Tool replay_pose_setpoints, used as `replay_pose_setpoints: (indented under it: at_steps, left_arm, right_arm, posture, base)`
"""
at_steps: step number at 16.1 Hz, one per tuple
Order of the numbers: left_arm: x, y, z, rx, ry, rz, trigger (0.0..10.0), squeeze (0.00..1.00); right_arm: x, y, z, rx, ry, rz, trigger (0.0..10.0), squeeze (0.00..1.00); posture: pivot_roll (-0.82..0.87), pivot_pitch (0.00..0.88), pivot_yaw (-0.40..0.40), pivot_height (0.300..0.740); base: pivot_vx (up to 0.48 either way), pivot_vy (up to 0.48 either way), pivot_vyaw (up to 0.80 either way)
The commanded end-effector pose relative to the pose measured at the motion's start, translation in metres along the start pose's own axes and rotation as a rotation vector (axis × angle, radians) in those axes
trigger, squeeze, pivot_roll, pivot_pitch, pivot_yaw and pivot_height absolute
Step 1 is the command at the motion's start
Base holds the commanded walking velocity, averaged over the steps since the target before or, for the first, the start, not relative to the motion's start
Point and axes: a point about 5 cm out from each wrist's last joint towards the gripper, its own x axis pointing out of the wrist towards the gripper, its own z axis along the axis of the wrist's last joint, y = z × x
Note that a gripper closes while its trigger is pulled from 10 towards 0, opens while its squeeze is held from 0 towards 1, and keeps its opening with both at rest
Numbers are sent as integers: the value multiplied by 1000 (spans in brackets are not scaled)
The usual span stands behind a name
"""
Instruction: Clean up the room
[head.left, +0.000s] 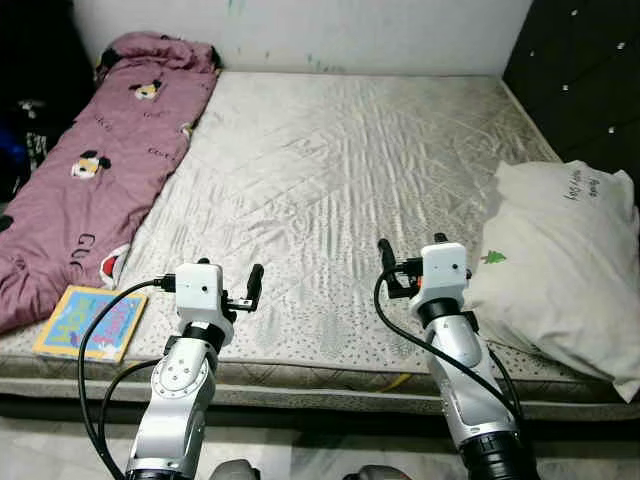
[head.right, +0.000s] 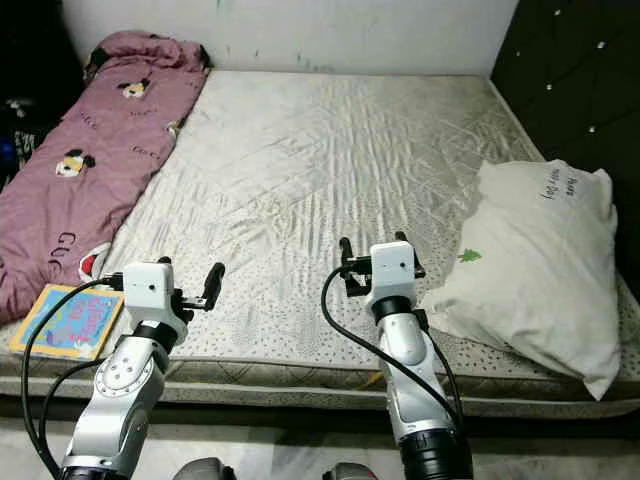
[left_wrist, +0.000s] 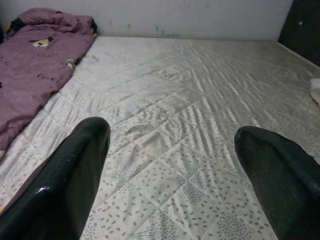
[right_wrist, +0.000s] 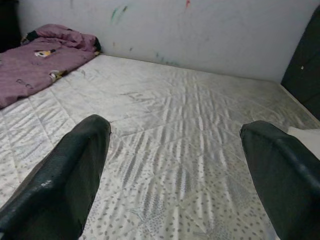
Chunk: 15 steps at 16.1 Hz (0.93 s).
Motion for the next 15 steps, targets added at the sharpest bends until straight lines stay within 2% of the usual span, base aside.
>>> replay_pose_setpoints:
  at_steps: [1, 9, 15]
  left_arm:
    - [-1, 2, 0, -1, 3, 10, 10000, 0]
    - [0, 1, 1, -6, 1, 14, 10000, 0]
    - [1, 0, 1, -11, -2, 14, 10000, 0]
  right_arm:
    - [3, -2, 5, -4, -15, 3, 10000, 0]
    - [5, -2, 5, -11, -12, 15, 10000, 0]
    - [6, -3, 5, -18, -12, 16, 10000, 0]
  posture:
    - [32, 0, 15, 740]
    - [28, 0, 6, 740]
    - [28, 0, -2, 740]
  base:
    - [0, -394, 0]
    - [0, -441, 0]
    - [0, -342, 0]
